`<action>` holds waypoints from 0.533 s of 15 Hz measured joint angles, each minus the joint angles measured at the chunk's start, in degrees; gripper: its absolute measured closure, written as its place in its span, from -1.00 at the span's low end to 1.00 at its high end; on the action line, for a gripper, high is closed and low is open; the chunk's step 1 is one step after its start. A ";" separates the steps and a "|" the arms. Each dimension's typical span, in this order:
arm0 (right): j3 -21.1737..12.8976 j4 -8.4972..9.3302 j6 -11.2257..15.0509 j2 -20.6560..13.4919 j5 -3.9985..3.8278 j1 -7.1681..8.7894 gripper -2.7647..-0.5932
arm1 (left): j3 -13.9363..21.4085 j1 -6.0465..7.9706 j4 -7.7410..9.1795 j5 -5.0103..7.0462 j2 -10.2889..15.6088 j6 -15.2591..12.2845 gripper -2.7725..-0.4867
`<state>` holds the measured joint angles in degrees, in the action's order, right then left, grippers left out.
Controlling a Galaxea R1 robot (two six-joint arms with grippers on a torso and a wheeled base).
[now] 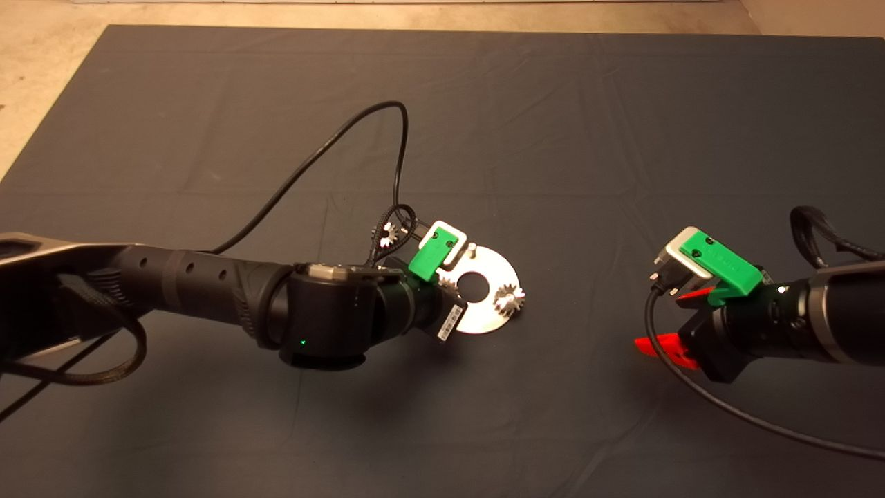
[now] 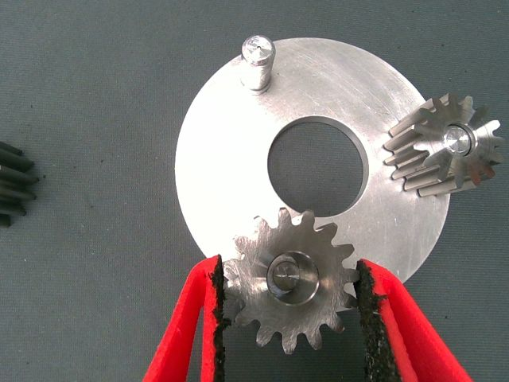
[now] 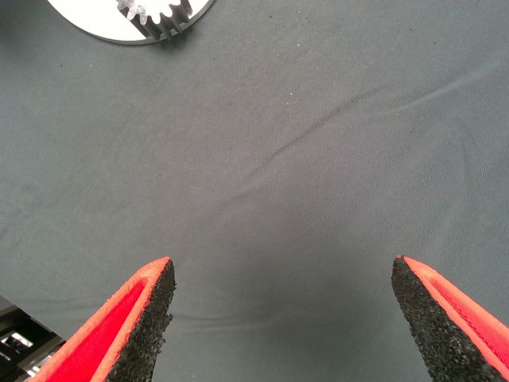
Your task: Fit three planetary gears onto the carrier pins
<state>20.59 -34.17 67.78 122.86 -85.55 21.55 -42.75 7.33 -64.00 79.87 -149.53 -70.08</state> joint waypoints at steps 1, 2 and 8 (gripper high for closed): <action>0.05 0.00 0.00 0.00 0.02 0.02 -0.31 | 0.00 0.00 0.01 0.00 0.00 -0.01 0.70; 0.11 -0.01 0.00 0.00 0.02 0.01 -0.31 | 0.01 0.00 0.00 0.00 0.04 -0.01 0.70; 0.49 0.00 -0.09 0.03 0.06 0.02 -0.31 | 1.41 -0.02 0.02 0.10 0.68 -0.45 0.70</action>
<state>21.08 -34.17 67.69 122.88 -85.49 21.58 -41.34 7.30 -63.98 79.98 -148.85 -70.53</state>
